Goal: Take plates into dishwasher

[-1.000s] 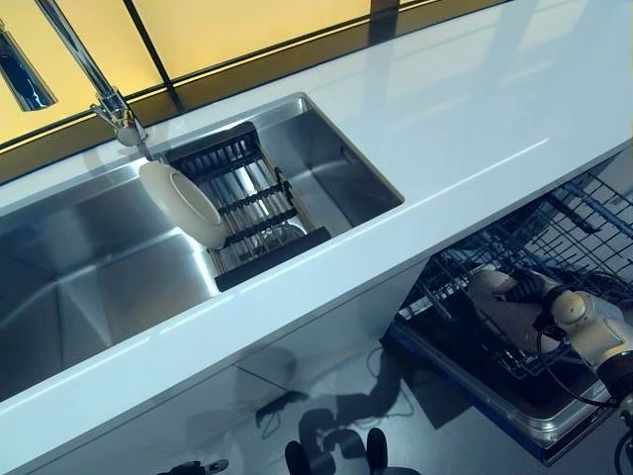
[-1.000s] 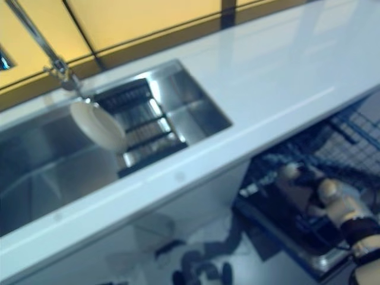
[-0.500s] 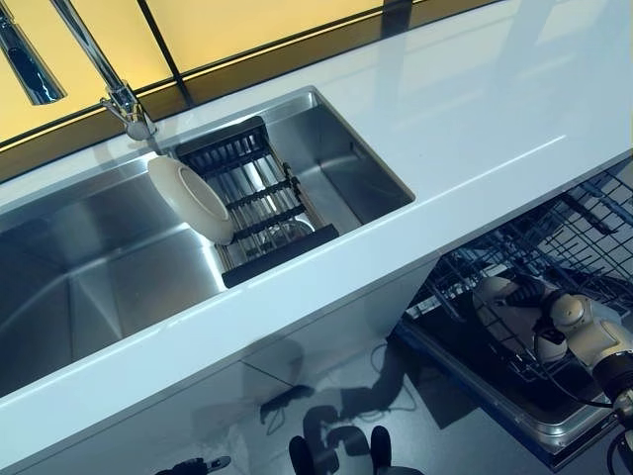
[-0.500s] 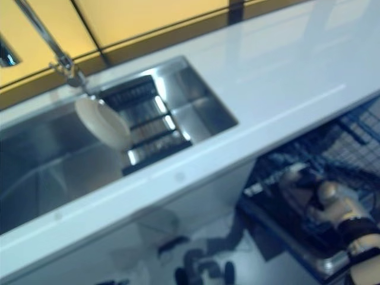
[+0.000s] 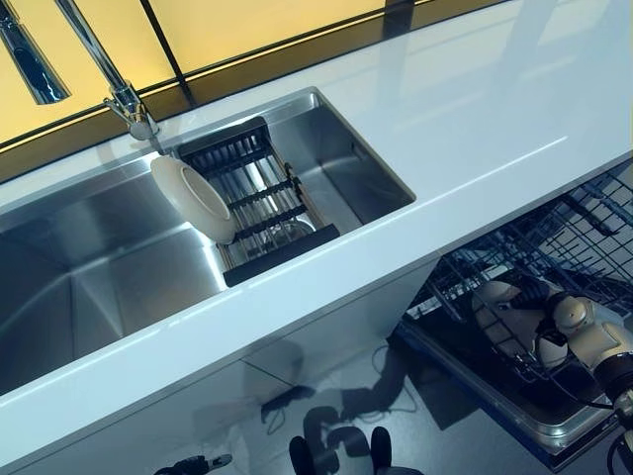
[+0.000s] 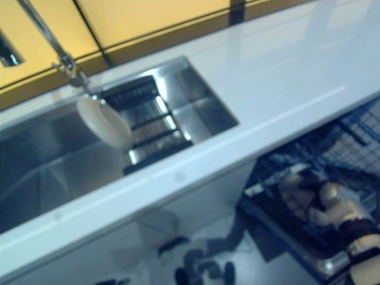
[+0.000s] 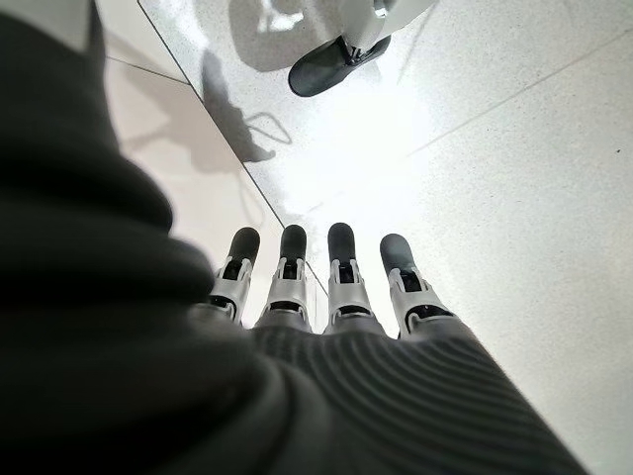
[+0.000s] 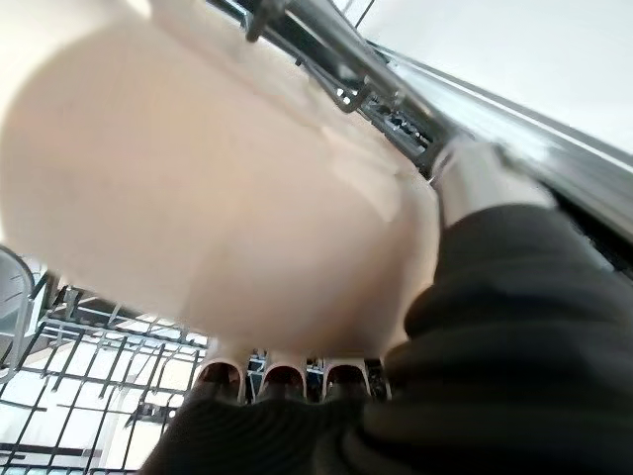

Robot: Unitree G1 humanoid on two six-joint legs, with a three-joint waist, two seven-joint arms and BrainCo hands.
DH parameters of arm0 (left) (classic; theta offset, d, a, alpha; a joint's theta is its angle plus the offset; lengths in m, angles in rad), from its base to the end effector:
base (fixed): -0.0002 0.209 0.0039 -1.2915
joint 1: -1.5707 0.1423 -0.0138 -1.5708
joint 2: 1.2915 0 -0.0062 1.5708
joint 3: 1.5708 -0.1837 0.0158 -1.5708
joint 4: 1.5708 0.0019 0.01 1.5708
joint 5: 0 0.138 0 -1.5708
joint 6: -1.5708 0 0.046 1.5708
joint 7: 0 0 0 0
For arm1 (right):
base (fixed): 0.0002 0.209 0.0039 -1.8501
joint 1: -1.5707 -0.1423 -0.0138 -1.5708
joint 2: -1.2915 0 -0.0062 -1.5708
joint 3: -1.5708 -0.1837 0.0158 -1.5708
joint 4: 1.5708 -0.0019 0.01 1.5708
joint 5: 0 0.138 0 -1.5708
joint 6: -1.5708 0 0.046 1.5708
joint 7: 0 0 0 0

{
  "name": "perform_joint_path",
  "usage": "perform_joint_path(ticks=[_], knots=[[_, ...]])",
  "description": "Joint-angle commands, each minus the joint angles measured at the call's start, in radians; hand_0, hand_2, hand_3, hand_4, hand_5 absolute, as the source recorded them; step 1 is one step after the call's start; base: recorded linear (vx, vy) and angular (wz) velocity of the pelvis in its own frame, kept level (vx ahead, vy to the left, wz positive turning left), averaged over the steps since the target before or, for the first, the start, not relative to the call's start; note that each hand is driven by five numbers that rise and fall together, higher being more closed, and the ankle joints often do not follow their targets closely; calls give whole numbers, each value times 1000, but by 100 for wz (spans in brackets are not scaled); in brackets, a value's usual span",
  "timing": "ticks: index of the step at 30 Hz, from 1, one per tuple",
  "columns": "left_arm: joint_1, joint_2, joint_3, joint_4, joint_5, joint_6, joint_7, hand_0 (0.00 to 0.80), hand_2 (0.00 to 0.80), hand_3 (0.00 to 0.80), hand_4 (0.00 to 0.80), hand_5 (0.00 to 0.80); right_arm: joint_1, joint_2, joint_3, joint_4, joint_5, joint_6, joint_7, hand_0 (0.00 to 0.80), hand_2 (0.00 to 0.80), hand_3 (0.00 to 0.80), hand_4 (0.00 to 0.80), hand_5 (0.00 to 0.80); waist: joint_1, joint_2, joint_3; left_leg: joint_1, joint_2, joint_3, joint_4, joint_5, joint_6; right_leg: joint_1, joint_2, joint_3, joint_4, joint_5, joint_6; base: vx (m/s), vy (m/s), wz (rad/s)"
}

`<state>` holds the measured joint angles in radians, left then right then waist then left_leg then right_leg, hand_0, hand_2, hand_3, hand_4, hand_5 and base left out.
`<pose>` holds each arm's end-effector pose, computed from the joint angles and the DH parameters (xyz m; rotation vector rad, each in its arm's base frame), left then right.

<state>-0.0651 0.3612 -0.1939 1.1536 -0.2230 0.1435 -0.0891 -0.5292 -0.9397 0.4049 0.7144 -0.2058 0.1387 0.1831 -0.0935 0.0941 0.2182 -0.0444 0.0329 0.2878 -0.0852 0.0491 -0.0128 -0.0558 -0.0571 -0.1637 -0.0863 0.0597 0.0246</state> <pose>0.1018 0.2583 -0.0975 0.1738 1.2387 0.0991 0.2669 -0.3382 0.1133 -1.1902 0.5510 -0.0072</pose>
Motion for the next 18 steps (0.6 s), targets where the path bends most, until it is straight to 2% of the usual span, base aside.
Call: perform_joint_path(ticks=[1, 5, 11, 18], knots=[[-36, -2, -47, 42, -12, 4, -3, 0, 0, 0, 0, 0, -92, 1, 11, 25, -37, 4, -40, 0, 0, 0, 0, 0, 17, -32, -20, 39, 0, -19, -2, -88, -21, -21, -40, 13, -1, -16, 87, 0, 0, 0], [-36, 1, -42, 38, -14, 11, 1, 0, 0, 0, 0, 0, -84, -22, -1, -2, -39, 8, -50, 0, 0, 0, 0, 0, 12, -42, -23, 44, 2, -17, -2, -90, -21, -17, -38, 17, -1, -15, 87, 0, 0, 0], [-18, 18, -16, 35, -5, 15, 7, 0, 0, 0, 0, 0, -31, -93, -56, -82, -33, 52, -63, 0, 0, 0, 0, 0, -1, -72, -31, 50, 10, -15, -2, -91, -23, -9, -30, 22, -1, -13, 89, 0, 0, 0], [8, 27, 25, 48, 7, 9, 8, 0, 0, 0, 0, 0, 82, -202, -231, -162, 99, 137, -67, 0, 0, 0, 0, 0, -24, -117, -49, 74, 21, -3, -2, -94, -25, 12, -18, 34, -1, -12, 92, 9, 7, 0]])
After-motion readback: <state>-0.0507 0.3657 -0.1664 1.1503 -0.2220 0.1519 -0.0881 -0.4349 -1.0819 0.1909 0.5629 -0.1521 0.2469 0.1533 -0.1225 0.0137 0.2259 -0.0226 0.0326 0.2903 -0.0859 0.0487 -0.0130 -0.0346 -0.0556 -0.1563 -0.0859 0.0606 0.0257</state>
